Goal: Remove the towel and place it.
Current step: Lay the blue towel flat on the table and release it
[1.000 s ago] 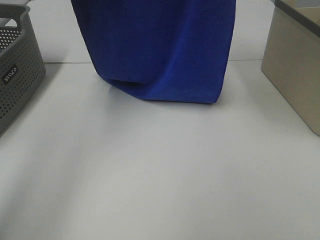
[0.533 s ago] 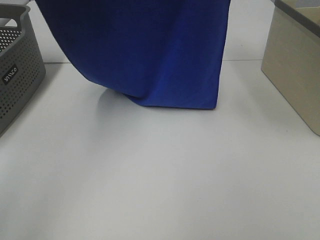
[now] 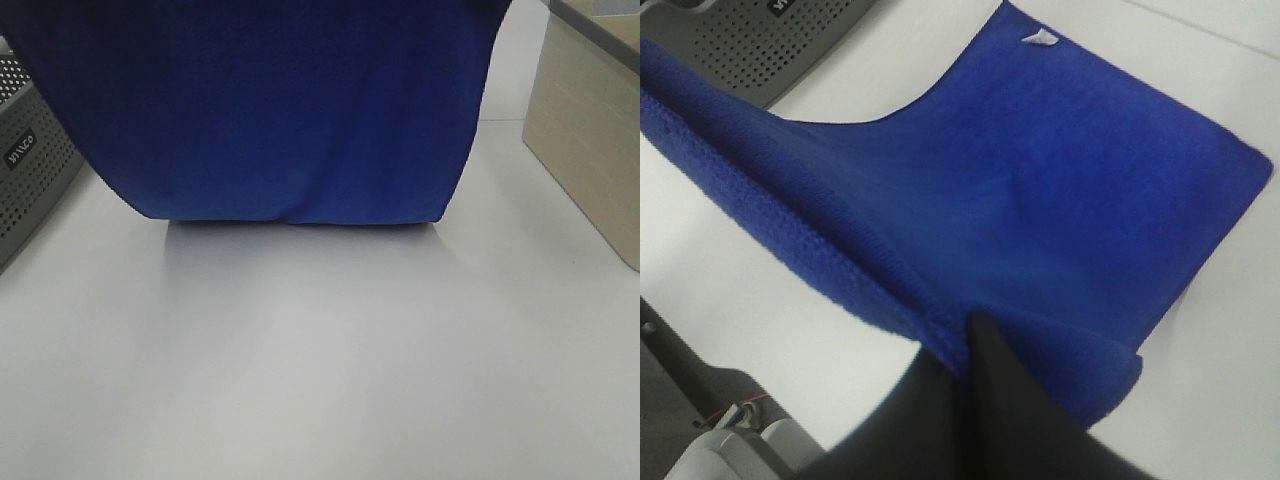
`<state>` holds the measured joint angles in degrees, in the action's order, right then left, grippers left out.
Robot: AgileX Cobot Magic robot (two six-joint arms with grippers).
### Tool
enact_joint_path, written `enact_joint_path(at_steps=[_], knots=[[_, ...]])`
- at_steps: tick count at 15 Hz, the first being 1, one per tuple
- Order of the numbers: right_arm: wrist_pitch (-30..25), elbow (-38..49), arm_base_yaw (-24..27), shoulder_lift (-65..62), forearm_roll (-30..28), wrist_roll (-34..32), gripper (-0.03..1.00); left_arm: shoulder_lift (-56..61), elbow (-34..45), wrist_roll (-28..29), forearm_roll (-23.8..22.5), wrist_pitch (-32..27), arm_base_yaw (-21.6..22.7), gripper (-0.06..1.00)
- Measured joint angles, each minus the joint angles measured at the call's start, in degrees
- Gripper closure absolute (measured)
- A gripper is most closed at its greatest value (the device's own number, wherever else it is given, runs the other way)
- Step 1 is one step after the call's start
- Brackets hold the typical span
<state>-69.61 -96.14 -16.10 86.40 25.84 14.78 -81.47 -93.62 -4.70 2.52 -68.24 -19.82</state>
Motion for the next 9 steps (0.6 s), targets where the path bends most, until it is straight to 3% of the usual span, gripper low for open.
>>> enact_joint_path(at_steps=[9], knots=[[0.4, 22.9, -0.2, -13.9, 2.3, -1.7, 0.95, 14.8, 22.7, -0.1, 11.4, 0.7, -0.2, 0.94]])
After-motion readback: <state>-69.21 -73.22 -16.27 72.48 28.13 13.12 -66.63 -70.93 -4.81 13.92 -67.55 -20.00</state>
